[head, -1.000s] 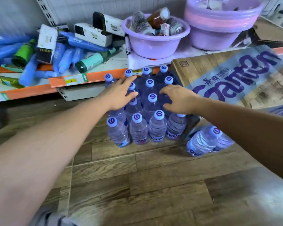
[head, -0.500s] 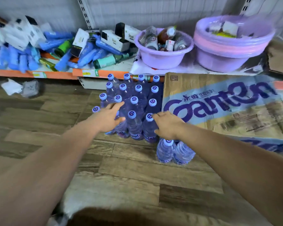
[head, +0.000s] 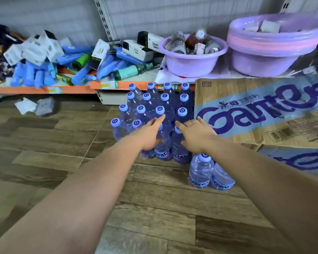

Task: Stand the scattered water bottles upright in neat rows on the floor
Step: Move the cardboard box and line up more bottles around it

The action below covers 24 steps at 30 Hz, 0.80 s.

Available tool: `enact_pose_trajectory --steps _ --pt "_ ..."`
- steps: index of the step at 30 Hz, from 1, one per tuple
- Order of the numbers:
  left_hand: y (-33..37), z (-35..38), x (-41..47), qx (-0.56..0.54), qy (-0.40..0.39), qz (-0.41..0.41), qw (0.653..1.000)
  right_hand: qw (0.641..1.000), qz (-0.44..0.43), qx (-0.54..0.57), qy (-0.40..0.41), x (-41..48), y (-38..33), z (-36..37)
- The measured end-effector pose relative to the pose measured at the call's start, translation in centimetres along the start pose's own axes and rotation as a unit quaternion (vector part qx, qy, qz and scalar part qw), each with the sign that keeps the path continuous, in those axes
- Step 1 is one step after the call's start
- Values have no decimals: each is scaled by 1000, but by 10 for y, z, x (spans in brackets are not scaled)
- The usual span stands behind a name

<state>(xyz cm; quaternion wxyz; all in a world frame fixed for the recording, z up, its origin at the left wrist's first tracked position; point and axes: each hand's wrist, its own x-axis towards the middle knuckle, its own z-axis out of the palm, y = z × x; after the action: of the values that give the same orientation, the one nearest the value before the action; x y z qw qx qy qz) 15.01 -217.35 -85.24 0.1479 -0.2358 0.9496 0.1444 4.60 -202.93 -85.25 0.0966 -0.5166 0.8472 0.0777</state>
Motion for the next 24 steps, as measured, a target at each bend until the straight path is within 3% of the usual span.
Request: enact_pose_trajectory --steps 7,16,24 --pt "-3 25 13 114 134 25 984 995 36 -42 87 7 -21 4" --pt "2 12 -15 223 140 59 963 991 51 89 87 1 -35 -3" --pt "17 -57 -60 218 132 57 965 923 32 266 276 -47 -38 -82"
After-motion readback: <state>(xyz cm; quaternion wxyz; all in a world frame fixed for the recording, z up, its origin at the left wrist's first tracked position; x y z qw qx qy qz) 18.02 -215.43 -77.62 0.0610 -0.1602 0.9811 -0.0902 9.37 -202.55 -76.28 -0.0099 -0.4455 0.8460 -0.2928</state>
